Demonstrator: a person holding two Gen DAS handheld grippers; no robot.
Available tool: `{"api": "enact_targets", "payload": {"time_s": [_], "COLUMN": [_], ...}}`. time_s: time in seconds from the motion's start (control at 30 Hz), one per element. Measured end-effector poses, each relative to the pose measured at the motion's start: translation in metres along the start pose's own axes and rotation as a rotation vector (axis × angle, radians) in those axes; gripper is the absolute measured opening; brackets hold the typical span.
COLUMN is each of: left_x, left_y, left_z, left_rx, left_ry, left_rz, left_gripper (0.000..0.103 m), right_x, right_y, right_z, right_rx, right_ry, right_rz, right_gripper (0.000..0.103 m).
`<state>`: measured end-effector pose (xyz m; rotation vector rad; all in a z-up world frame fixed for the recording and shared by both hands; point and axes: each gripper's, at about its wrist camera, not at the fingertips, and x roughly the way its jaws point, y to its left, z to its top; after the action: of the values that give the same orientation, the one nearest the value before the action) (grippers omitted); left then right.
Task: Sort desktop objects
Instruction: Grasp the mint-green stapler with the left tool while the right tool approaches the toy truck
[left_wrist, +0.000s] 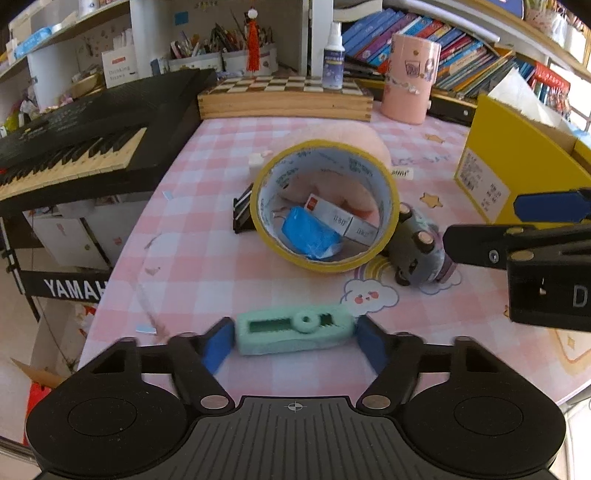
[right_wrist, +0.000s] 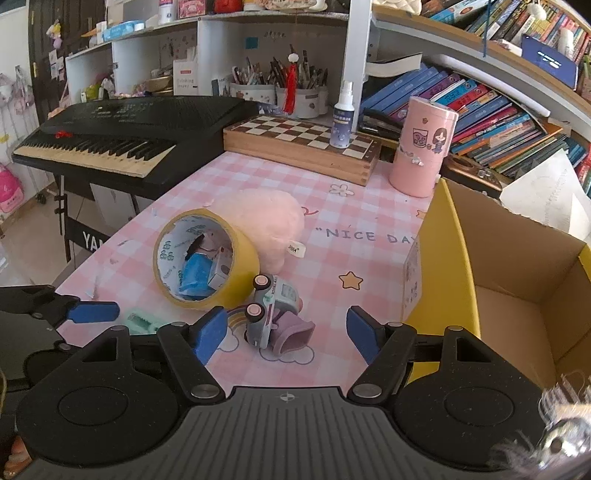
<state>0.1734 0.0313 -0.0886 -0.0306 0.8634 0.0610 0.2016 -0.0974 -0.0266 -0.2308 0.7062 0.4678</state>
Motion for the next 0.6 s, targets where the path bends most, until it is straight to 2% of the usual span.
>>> {"api": "enact_targets", "payload": {"time_s": [0.23,0.43,0.6], "left_x": [-0.003,-0.016,-0.023], "left_y": [0.009,0.032,0.040], "left_z": [0.000,0.005,0.007], "left_rx": [-0.009,-0.082,-0.108], "left_ry": [-0.018,-0.035,-0.037], "left_rz": [0.007,0.022,0.018], "left_gripper": [0.070,0.070,0.070], "right_x": [0.020,0.042,0.062], "right_y": [-0.001,-0.001,0.000], "right_z": [0.004,0.007,0.009], "right_rx": [0.005,0.009,0.008], "right_ry": [0.046,0.098,0.139], "right_rz": [0.023,0.016,0.015], "right_gripper": [0.072,0.072,0.068]}}
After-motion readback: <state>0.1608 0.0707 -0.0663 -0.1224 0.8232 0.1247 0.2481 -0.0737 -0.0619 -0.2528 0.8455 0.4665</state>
